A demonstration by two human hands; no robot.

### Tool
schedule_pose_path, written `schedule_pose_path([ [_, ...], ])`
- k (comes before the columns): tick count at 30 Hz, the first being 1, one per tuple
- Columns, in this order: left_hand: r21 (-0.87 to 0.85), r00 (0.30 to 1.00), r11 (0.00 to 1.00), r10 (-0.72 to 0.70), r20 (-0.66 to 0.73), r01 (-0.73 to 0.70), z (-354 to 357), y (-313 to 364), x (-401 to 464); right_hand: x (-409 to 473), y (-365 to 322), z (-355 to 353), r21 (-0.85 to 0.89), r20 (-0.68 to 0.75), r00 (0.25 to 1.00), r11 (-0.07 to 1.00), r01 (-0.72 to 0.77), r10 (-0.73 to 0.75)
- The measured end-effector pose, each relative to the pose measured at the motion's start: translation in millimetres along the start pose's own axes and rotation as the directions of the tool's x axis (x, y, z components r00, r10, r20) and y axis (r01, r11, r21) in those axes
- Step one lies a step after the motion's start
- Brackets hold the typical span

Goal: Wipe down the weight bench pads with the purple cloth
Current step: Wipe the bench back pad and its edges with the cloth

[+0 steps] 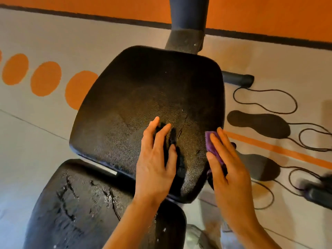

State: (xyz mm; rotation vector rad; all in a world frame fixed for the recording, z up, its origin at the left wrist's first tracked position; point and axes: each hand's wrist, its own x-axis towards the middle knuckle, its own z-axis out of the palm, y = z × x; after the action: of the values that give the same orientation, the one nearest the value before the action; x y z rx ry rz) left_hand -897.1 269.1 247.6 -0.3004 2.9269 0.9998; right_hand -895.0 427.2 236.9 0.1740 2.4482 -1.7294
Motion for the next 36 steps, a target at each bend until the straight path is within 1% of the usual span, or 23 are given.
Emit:
schedule_pose_path([
  [3,0.005,0.999,1.0,-0.024,-0.027,0.025,-16,-16,-26,-18,-9,2,-0.041,0.033,0.999,0.999,0.02,-0.019],
  [7,-0.007,0.994,0.994,-0.106,-0.035,0.106,-44,-31,-54,-41,-21,7,-0.137,0.093,0.993,0.987,0.089,-0.076],
  [10,-0.018,0.989,0.99,-0.137,-0.046,0.137,-65,-41,-69,-52,-39,12,-0.165,0.143,0.987,0.981,0.103,-0.079],
  [15,-0.04,0.978,0.983,-0.181,-0.106,0.178,-92,-55,-78,-47,-65,22,-0.189,0.217,0.971,0.972,0.139,-0.097],
  [18,-0.093,0.963,0.973,-0.222,-0.154,0.21,-102,-64,-78,-34,-75,31,-0.217,0.254,0.962,0.964,0.156,-0.099],
  [21,-0.102,0.946,0.965,-0.259,-0.197,0.242,-107,-70,-70,-15,-85,46,-0.256,0.275,0.949,0.94,0.224,-0.152],
  [24,-0.133,0.928,0.949,-0.31,-0.209,0.287,-109,-74,-57,10,-96,61,-0.296,0.334,0.921,0.905,0.306,-0.203],
  [27,-0.167,0.903,0.925,-0.372,-0.213,0.342,-108,-77,-42,40,-105,78,-0.294,0.397,0.901,0.906,0.305,-0.175],
  [32,-0.173,0.874,0.903,-0.425,-0.235,0.392,-101,-79,-2,89,-120,108,-0.268,0.477,0.87,0.923,0.277,-0.123],
  [36,-0.2,0.854,0.884,-0.463,-0.237,0.423,-99,-81,34,133,-131,129,-0.266,0.539,0.827,0.9,0.346,-0.159],
])
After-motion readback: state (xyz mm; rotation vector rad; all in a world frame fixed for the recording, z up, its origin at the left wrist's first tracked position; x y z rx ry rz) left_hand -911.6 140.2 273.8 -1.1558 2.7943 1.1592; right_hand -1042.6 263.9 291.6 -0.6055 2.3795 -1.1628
